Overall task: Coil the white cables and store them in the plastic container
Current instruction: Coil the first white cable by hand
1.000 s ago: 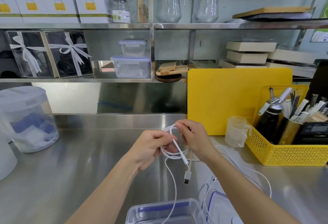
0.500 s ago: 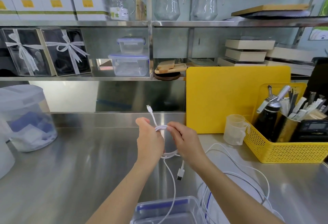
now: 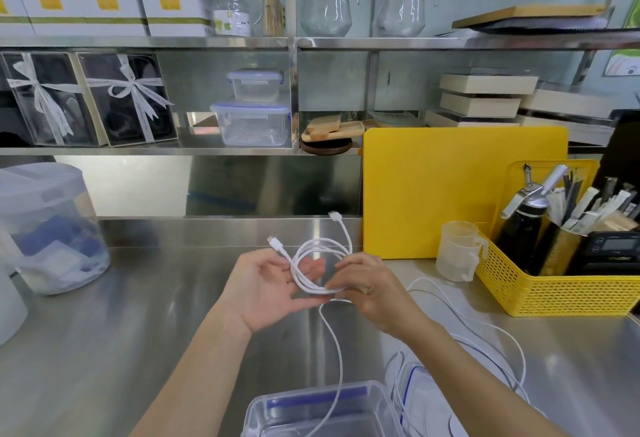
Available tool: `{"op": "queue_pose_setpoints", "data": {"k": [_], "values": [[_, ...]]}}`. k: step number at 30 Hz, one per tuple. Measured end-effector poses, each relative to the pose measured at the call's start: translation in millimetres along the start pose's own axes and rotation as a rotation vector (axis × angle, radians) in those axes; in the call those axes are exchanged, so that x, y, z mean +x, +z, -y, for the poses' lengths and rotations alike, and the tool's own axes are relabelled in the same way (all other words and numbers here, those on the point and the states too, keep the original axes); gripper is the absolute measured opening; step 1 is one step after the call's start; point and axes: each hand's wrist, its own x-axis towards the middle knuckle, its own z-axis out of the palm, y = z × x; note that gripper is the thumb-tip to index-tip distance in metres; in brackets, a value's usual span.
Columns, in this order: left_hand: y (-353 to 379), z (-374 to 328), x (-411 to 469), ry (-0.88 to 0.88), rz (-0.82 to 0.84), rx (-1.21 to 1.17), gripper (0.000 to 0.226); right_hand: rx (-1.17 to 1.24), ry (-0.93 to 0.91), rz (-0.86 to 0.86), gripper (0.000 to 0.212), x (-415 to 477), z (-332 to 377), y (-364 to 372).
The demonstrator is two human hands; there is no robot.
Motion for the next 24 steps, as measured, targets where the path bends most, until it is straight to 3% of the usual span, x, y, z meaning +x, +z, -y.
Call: {"op": "queue_pose_setpoints", "data": {"k": [2,5,10,16,20,24], "values": [[3.2,2.6,-1.3,-0.012,-0.059,0.165,0.012,0.014,0.01,0.037,0.011,-3.9,-2.0,-0.1],[5.8,14.7,6.6,0.069,-0.215,0.303,0.022,0.09,0.148,0.027,0.033,-7.5,8.1,-0.1],[6.7,30.4,11.6,0.15,-0.228,0.459,0.024,-0.069,0.389,-0.127,0.054,-5.3,13.3,8.3],[16.6,44.2,12.1,0.282,-0.284,0.971,0.035,0.017,0.526,-0.05,0.025,-8.1,6.6,8.5],[12.1,51.0,17.8,0.413,-0.322,1.306,0.025,0.178,0.608,-0.106,0.022,-8.7,0.9,5.9],[8.1,53.2,21.8,0.358,-0.348,1.228,0.03,0.292,0.621,-0.129,0.022,-7.7,4.8,4.7]]}}
